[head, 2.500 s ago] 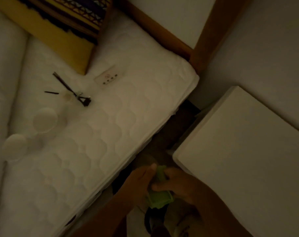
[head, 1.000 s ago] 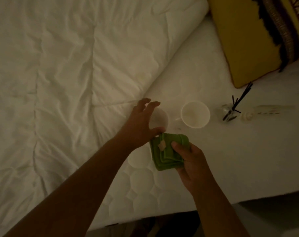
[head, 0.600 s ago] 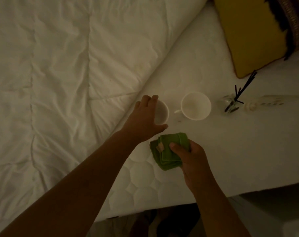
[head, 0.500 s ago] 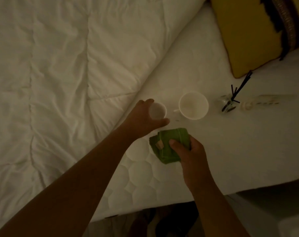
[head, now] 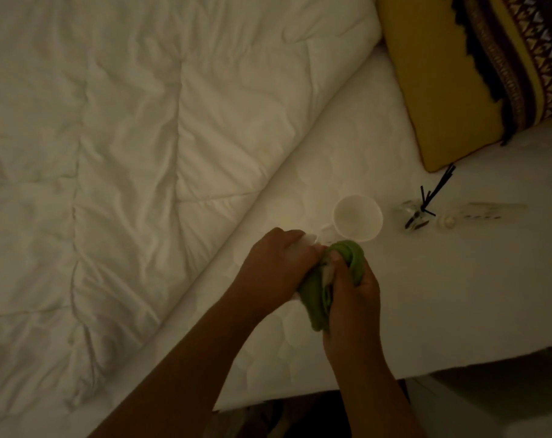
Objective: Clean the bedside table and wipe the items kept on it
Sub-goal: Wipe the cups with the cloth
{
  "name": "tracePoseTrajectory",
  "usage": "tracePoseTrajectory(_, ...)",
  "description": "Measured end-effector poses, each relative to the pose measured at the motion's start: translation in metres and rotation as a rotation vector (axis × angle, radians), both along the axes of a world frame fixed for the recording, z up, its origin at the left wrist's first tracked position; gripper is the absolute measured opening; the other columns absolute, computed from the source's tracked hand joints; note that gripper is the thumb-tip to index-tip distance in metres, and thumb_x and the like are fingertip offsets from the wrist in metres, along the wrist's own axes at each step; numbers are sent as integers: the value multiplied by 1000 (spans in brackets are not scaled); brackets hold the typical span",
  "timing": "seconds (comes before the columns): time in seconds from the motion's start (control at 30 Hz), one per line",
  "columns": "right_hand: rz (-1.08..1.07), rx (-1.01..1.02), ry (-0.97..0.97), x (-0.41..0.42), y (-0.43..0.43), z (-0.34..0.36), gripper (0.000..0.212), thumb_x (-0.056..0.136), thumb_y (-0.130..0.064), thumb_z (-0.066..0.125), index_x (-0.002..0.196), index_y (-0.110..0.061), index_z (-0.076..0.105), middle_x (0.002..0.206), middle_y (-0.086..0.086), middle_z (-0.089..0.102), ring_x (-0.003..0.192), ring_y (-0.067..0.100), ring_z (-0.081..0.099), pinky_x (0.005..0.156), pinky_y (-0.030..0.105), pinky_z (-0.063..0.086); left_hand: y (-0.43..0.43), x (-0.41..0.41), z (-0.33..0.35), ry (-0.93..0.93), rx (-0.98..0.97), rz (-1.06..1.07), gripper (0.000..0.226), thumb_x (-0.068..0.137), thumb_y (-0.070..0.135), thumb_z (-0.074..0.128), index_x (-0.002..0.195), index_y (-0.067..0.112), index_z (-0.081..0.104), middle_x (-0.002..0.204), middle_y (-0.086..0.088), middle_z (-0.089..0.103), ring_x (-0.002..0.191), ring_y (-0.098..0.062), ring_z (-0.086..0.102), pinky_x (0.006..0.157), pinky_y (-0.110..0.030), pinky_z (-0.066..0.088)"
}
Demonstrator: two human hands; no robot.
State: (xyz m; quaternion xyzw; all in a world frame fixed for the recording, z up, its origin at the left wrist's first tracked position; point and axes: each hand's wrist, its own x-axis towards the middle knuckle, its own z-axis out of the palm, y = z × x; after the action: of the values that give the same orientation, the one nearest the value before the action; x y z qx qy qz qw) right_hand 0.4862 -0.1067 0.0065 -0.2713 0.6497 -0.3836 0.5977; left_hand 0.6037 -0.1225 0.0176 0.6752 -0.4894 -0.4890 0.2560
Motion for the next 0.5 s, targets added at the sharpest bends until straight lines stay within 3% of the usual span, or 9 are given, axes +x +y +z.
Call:
tracePoseTrajectory(0.1,-14,215,-314,-9,-16,-2,24,87,-42,60,93,-23,72,101,12,70,97,32,66,90,53,52,1,12,11,67,49,-80,66,66,66,46,116,26,62,102,8,60,93,-3,58,80,-28,50)
tracePoseTrajectory(0.2,74,482,-757,-15,-23,6,38,67,-41,69,93,-15,79,104,15,73,91,29,71,85,45,55,11,20,18,238,23,-156,59,69,60,51,123,37,52,106,14,60,93,-5,62,72,-24,55)
tracePoseTrajectory(0.27,107,536,-895,-16,-20,10,39,65,-35,72,96,-12,78,106,14,73,90,27,72,87,43,53,15,25,20,294,39,-187,59,71,60,51,127,43,45,105,16,57,94,-7,62,70,-24,56)
tracePoseTrajectory(0.33,123,532,-837,-14,-17,10,43,76,-38,64,109,-13,74,117,16,69,100,30,69,93,47,49,16,28,19,289,82,-177,60,72,59,50,130,45,43,104,16,57,94,-6,62,72,-24,55)
tracePoseTrajectory(0.4,115,448,-650,-8,-11,8,50,82,-43,56,122,-14,65,125,18,64,110,35,64,98,53,48,14,30,15,257,141,-160,57,74,57,49,130,47,43,104,16,57,92,-5,62,73,-26,56)
tracePoseTrajectory(0.5,151,186,-259,-1,-2,10,52,77,-52,60,116,-17,62,116,12,67,105,28,65,93,49,52,10,29,11,207,158,-119,52,74,58,47,125,46,48,103,12,58,91,-8,63,77,-31,57)
